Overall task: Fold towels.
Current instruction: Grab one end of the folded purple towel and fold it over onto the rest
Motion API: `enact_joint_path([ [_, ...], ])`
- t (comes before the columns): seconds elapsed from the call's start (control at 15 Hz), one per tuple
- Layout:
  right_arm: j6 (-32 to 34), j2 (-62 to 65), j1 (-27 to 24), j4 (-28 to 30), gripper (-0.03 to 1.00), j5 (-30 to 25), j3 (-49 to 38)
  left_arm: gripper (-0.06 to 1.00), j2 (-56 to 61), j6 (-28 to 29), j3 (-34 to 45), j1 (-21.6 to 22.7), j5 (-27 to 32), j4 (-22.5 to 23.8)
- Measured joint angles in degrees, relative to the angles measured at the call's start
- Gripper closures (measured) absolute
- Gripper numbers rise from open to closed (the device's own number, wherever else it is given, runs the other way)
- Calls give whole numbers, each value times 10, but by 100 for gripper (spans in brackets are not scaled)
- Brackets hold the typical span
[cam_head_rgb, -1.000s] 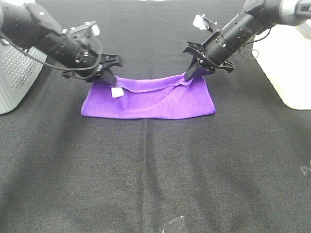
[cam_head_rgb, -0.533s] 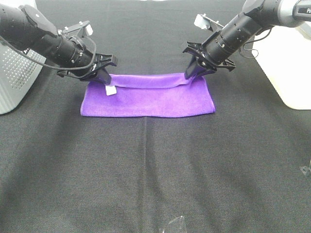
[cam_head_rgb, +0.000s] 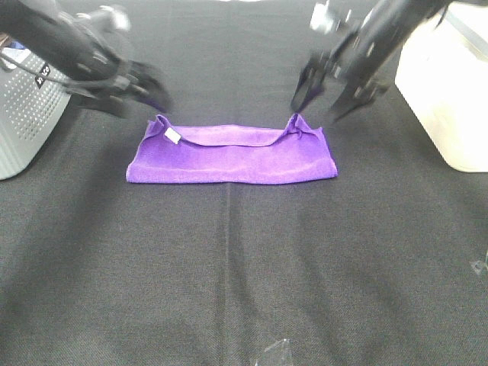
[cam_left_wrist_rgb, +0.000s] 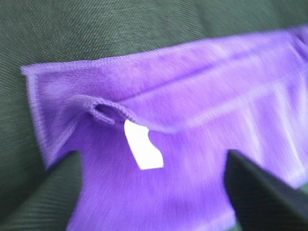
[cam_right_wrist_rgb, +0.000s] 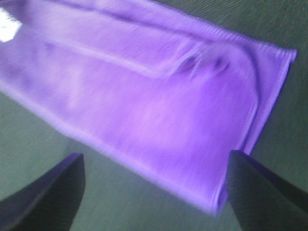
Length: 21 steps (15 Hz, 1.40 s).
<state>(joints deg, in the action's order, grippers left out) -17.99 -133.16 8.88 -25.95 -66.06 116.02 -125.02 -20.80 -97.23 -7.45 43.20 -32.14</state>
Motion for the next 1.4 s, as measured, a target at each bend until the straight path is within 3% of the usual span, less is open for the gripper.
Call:
enact_joint_path([
  [0.13, 13, 20, 0, 5, 20, -29, 0, 16, -35, 17, -49, 37, 96, 10],
  [0.4, 23, 20, 0, 7, 20, -32, 0, 16, -109, 17, -112, 46, 155, 19],
  [1.07, 24, 20, 0, 9, 20, -35, 0, 17, -173, 17, -168, 52, 207, 16],
  [1.4, 25, 20, 0, 7, 20, -35, 0, 20, -186, 17, -171, 26, 211, -25],
])
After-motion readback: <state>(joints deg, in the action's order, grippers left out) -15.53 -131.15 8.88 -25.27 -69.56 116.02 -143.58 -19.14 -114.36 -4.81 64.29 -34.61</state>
